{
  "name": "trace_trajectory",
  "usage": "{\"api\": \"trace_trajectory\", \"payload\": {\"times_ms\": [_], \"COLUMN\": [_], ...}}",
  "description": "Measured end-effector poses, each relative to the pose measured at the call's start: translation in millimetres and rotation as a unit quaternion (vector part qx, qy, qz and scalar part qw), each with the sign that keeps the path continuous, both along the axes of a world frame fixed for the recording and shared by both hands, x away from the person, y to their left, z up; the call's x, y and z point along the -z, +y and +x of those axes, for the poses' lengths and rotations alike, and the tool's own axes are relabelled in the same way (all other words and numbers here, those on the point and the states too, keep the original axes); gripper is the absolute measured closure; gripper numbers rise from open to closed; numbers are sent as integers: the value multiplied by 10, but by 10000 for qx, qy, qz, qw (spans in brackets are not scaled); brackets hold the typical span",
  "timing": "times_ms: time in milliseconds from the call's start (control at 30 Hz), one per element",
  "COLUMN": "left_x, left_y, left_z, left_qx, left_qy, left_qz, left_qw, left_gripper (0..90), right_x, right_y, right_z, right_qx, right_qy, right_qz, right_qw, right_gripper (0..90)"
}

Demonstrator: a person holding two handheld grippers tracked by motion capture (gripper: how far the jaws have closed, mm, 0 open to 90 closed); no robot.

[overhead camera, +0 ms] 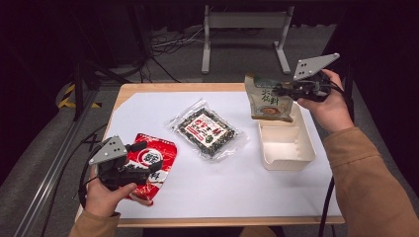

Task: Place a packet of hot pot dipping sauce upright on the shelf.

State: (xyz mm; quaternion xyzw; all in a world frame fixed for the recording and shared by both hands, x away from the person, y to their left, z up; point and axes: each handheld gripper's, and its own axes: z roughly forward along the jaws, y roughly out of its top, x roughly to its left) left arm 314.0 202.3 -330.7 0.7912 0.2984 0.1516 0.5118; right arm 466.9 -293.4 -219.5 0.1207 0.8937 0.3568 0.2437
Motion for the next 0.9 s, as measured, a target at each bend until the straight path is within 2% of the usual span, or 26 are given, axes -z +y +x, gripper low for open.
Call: {"api": "trace_trajectory", "payload": {"times_ms": [467,667,900], "left_x": [55,90,86], "left_y": [-11,-20,-7], "left_z": [71,89,85], "left_qx": [-27,-18,-32], "left_qy": [96,155,175], "left_qz": [7,-3,-39], "left_qw": [10000,9999,9998], "left_gripper": [203,200,200], "right_x": [106,190,302], "right_y": [-275,-348,-370], "right_z": [241,288,346], "right_qx": [216,385,488], "right_qy": [-273,-456,-560], "right_qz": [-123,-50,-126], "right_qw": [9993,9982,9972], "right_gripper": [893,892,892]}}
